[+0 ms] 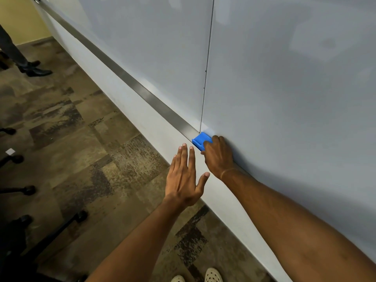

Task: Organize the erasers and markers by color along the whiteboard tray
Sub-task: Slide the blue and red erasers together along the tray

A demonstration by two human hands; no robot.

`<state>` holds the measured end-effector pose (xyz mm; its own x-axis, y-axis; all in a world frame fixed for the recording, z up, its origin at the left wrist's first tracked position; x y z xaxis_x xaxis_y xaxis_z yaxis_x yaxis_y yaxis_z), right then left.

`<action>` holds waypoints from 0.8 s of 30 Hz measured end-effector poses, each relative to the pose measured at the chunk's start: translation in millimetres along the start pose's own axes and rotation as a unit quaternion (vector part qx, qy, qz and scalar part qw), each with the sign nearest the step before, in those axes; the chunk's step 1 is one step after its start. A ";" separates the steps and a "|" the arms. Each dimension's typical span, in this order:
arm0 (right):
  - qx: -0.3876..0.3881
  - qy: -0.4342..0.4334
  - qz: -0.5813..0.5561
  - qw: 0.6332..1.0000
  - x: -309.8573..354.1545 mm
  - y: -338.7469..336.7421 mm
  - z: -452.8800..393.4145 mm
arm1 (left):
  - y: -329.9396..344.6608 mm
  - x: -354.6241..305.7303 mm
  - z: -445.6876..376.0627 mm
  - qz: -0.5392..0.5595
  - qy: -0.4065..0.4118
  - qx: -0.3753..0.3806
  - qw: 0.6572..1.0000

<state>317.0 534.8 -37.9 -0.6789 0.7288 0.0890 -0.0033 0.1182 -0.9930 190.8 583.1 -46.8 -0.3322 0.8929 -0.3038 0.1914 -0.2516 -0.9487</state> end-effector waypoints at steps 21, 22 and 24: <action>-0.043 0.185 0.029 0.981 -87.9 -38.1 191.2 | 8.3 -74.8 44.4 0.026 0.133 0.020 0.991; -0.039 0.195 0.031 0.980 -92.8 -38.9 199.2 | 9.3 -79.8 46.2 0.024 0.137 0.021 0.990; -0.019 0.213 0.045 0.976 -102.5 -39.2 214.2 | 12.2 -89.6 50.3 0.019 0.146 0.027 0.989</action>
<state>229.4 311.0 -24.8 -0.3091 0.9504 0.0341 0.0758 0.0604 -0.9953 176.5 481.2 -35.6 -0.0426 0.9502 -0.3087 0.1470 -0.2996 -0.9427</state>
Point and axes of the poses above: each hand's wrist, its own z-axis away from the middle knuckle, its own y-axis out of the palm, x = y × z, the point moved 6 cm from there along -z, towards the middle knuckle, and after that the axes turned 1 degree about x, right-handed, at the moved point
